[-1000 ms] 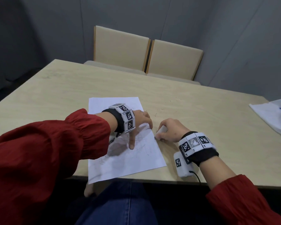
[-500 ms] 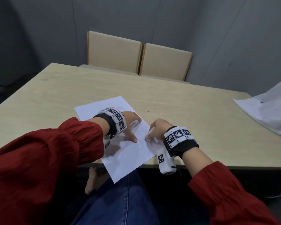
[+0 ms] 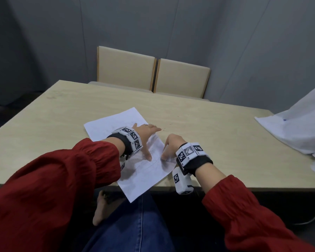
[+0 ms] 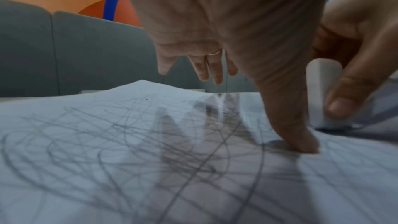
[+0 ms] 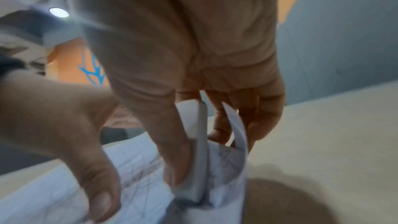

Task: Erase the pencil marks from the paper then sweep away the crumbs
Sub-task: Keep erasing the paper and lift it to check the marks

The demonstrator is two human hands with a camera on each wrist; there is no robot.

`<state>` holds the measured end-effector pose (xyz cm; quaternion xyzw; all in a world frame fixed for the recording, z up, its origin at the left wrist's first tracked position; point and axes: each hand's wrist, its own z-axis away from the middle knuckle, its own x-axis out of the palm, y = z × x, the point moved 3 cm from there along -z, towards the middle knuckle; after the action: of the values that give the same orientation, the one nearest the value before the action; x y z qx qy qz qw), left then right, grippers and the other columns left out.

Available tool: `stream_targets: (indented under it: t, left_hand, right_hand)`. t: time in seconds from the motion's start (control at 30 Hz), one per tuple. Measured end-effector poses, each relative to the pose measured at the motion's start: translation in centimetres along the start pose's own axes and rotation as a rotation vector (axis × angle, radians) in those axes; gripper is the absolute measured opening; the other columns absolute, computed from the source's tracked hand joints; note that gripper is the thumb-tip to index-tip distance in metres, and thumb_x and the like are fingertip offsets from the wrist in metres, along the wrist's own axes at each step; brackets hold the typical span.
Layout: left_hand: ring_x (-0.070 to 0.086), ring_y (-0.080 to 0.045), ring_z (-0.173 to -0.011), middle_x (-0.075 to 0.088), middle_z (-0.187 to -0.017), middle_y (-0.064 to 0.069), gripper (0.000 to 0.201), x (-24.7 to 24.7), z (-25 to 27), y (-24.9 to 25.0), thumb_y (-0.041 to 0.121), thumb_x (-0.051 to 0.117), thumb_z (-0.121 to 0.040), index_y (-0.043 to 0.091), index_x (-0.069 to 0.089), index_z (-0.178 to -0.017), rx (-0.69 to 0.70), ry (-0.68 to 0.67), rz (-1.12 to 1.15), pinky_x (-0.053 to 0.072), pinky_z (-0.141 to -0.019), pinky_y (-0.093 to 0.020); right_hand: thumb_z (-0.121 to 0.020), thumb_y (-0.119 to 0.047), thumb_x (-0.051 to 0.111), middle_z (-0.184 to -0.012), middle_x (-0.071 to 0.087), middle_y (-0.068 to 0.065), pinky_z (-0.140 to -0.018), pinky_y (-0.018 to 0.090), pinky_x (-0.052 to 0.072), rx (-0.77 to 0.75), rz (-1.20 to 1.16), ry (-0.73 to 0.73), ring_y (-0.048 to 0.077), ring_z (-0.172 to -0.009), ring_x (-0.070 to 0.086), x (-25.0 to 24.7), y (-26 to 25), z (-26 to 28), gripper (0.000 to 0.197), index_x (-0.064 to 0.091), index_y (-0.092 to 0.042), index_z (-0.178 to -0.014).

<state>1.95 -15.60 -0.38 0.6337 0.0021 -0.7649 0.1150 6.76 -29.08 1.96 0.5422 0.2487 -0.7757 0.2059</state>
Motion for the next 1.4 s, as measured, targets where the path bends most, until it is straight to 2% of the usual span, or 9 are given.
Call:
stream_targets:
  t: [0.17, 0.33, 0.47, 0.57, 0.7, 0.83, 1.0, 1.2, 1.4]
  left_hand:
    - [0.039, -0.020, -0.134, 0.042, -0.143, 0.004, 0.090, -2.5, -0.3, 0.2, 0.040, 0.082, -0.071, 0.027, 0.034, -0.147, 0.009, 0.185, -0.135, 0.008, -0.117, -0.052]
    - [0.044, -0.023, -0.122, 0.048, -0.136, 0.002, 0.060, -6.2, -0.3, -1.1, 0.047, 0.065, -0.085, 0.033, 0.045, -0.140, -0.023, 0.523, -0.209, 0.024, -0.110, -0.038]
    - [0.043, -0.021, -0.123, 0.050, -0.132, 0.007, 0.044, -8.8, -0.3, -2.1, 0.058, 0.065, -0.081, 0.036, 0.063, -0.119, -0.085, 0.569, -0.194, 0.022, -0.112, -0.039]
    - [0.050, -0.021, -0.119, 0.058, -0.126, 0.006, 0.038, -10.2, -0.3, -2.2, 0.056, 0.070, -0.078, 0.031, 0.067, -0.107, -0.129, 0.558, -0.088, 0.029, -0.107, -0.037]
    - [0.061, -0.028, -0.099, 0.068, -0.103, -0.004, 0.034, -11.8, 0.4, -2.9, 0.049, 0.072, -0.080, 0.024, 0.069, -0.103, -0.212, 0.626, 0.110, 0.040, -0.070, -0.028]
    - [0.064, -0.030, -0.093, 0.071, -0.093, -0.010, 0.020, -12.1, 0.8, -3.9, 0.031, 0.071, -0.084, 0.013, 0.073, -0.094, -0.214, 0.702, 0.385, 0.050, -0.074, -0.031]
    - [0.060, -0.035, -0.093, 0.067, -0.093, -0.018, 0.017, -11.6, 0.9, -3.8, 0.015, 0.061, -0.091, 0.000, 0.068, -0.096, -0.260, 0.793, 0.554, 0.031, -0.067, -0.026]
    - [0.062, -0.028, -0.106, 0.068, -0.114, -0.011, 0.028, -8.9, 0.1, -3.3, 0.008, 0.049, -0.096, 0.008, 0.062, -0.121, -0.328, 0.646, 0.801, 0.045, -0.085, -0.029]
    - [0.062, -0.030, -0.107, 0.062, -0.122, -0.012, 0.060, -5.1, -0.1, -3.1, 0.000, 0.050, -0.092, 0.017, 0.033, -0.146, -0.314, 0.427, 0.910, 0.054, -0.084, -0.042]
  right_hand:
    - [-0.085, -0.012, 0.062, -0.104, 0.062, 0.004, -0.093, 0.041, 0.038, -0.080, 0.204, 0.267, 0.027, -0.105, 0.057, -1.9, -0.8, -0.4, 0.014, 0.057, -0.017, -0.098]
    - [-0.089, -0.014, 0.058, -0.108, 0.058, 0.004, -0.099, 0.048, 0.029, -0.185, 0.531, 0.531, 0.026, -0.108, 0.049, -4.5, -0.9, -0.3, 0.015, 0.064, -0.019, -0.101]
    - [-0.088, -0.011, 0.058, -0.109, 0.057, 0.005, -0.107, 0.052, 0.023, -0.225, 0.592, 0.646, 0.028, -0.109, 0.047, -6.8, -0.7, -0.6, 0.016, 0.066, -0.019, -0.099]
    - [-0.087, -0.013, 0.060, -0.108, 0.056, 0.003, -0.109, 0.053, 0.019, -0.235, 0.521, 0.701, 0.025, -0.109, 0.047, -8.2, -0.6, -0.7, 0.015, 0.068, -0.020, -0.099]
    - [-0.084, -0.026, 0.068, -0.112, 0.052, 0.002, -0.113, 0.054, 0.012, -0.297, 0.205, 0.909, 0.022, -0.113, 0.044, -9.7, 0.0, -0.2, 0.011, 0.071, -0.017, -0.090]
    - [-0.079, -0.031, 0.072, -0.117, 0.054, 0.003, -0.101, 0.045, 0.031, -0.272, -0.070, 1.084, 0.023, -0.113, 0.048, -10.4, 1.0, -0.1, 0.014, 0.071, -0.018, -0.086]
    - [-0.085, -0.032, 0.067, -0.114, 0.057, 0.003, -0.094, 0.038, 0.034, -0.223, -0.168, 0.951, 0.023, -0.112, 0.051, -10.2, 1.3, -1.8, 0.020, 0.068, -0.016, -0.098]
    - [-0.087, -0.029, 0.067, -0.107, 0.065, 0.007, -0.082, 0.034, 0.048, -0.179, -0.411, 0.556, 0.025, -0.095, 0.060, -8.0, 0.9, -3.6, 0.020, 0.064, -0.015, -0.101]
    - [-0.088, -0.026, 0.066, -0.110, 0.063, 0.009, -0.077, 0.028, 0.044, -0.132, -0.336, 0.280, 0.022, -0.091, 0.057, -3.9, 1.0, -5.3, 0.017, 0.060, -0.015, -0.099]
